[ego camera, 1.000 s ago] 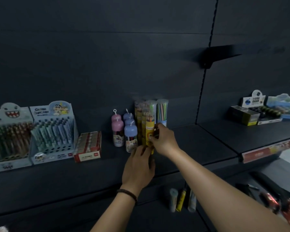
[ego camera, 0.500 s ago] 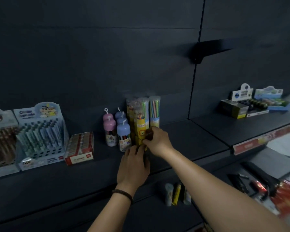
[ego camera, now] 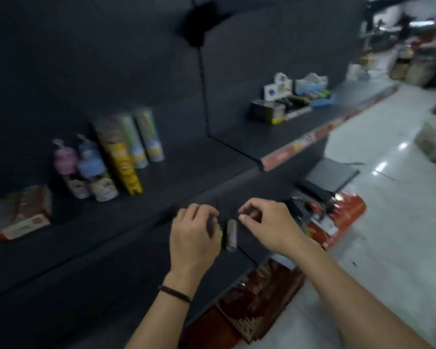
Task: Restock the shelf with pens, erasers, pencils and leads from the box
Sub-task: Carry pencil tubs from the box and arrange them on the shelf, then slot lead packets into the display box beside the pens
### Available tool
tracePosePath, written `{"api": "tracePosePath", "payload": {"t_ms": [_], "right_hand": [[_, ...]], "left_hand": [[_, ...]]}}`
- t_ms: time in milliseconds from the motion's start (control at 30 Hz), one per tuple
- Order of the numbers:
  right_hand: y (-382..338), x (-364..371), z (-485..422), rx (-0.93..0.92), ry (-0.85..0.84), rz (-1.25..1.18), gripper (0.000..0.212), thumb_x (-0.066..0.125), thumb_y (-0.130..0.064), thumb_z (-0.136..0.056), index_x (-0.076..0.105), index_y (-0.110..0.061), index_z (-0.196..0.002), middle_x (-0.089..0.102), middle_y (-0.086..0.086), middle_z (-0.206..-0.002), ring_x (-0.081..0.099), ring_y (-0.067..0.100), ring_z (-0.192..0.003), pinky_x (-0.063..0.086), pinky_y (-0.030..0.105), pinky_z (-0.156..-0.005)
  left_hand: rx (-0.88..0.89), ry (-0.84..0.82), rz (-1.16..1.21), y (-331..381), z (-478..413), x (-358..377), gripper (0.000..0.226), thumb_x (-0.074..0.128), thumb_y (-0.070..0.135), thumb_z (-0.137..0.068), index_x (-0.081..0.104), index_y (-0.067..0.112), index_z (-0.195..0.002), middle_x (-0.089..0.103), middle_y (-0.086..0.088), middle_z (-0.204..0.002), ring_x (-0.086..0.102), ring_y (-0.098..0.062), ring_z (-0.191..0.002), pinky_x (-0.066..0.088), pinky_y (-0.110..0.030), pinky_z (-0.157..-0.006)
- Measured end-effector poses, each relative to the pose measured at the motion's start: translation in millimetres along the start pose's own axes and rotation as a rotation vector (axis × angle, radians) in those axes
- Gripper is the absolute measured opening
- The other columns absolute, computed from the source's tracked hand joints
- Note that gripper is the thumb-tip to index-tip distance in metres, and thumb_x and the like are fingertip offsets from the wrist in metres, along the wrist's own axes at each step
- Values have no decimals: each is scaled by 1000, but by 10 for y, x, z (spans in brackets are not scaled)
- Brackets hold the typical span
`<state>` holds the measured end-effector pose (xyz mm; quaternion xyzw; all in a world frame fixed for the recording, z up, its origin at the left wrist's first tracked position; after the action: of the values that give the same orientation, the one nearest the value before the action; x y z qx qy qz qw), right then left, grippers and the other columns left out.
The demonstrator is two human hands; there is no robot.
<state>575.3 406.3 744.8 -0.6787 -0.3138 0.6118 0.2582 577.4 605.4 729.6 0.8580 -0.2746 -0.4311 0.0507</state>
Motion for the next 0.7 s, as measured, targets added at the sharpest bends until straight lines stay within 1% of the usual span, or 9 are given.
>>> {"api": "tracePosePath", "payload": {"t_ms": [133,233,300,333,367,433,533,633,700], "right_hand": [[1520,-562,1184,281,94,-11,7,75,-23,-94,74,-29,-91,70,-6,-72,63,7,-68,51,24,-67],[2735,-960,2236,524,158,-46,28,72,-11,-92,68,-34,-77,64,-16,-62,56,3,-60,44,19,-64],[3443,-1086,2965,701,163,-84,27,70,-11,-94,69,-35,-81,66,-20,-67,58,-7,-65,43,13,-65],[3817,-1151,3367,802,179,-114,20,70,-13,-95,73,-31,-88,69,-18,-77,61,-8,-72,43,9,-66],[4194,-1188,3754,901,205,-161,10,70,-17,-97,75,-26,-95,72,-14,-87,66,-2,-79,45,9,-68],[4954,-1123,4522,1094,261,-218,6,70,-25,-99,75,-27,-97,74,-10,-96,71,11,-90,50,18,-70],[5987,-814,5360,1319,294,-285,7,69,-34,-99,74,-30,-101,74,-7,-103,70,11,-91,58,28,-73],[7052,-173,5886,1448,241,-378,20,69,-34,-98,75,-25,-115,73,-3,-111,70,13,-97,61,33,-80],[7678,330,6104,1503,236,-427,23,71,-35,-98,73,-23,-118,73,-2,-113,72,17,-100,64,42,-88]], "left_hand": [[191,-329,98,1327,758,1055,4,63,25,-89,64,27,-93,63,6,-90,56,-24,-83,48,-41,-76],[245,-662,93,2212,1551,1926,12,55,39,-89,62,31,-95,63,7,-92,61,-26,-86,52,-43,-77],[287,-896,79,2664,2168,2350,17,53,43,-92,63,34,-102,66,9,-99,63,-23,-92,54,-39,-81],[312,-1012,74,2923,2485,2558,19,53,45,-95,63,35,-107,66,11,-104,63,-20,-97,53,-37,-84],[334,-1103,81,3150,2783,2750,19,52,46,-98,62,36,-111,66,13,-109,61,-18,-99,53,-35,-86],[366,-1225,92,3529,3359,3130,19,49,46,-101,61,37,-113,64,14,-113,59,-15,-99,52,-32,-86],[394,-1363,101,3913,4104,3836,19,50,43,-102,61,34,-114,61,13,-115,59,-15,-99,54,-33,-85],[392,-1495,103,4037,4897,4726,15,53,36,-103,61,30,-114,61,10,-114,59,-15,-98,55,-33,-82],[378,-1582,96,4025,5412,5327,2,54,27,-101,56,27,-102,59,7,-107,58,-17,-92,56,-38,-77]]}}
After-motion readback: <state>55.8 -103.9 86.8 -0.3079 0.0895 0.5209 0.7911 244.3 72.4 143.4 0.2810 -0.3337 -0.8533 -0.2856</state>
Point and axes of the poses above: each hand's wrist, its own z-axis away from the middle knuckle, its own x-axis out of the palm, y = z × x, the point moved 4 cm from there along -z, towards the middle knuckle
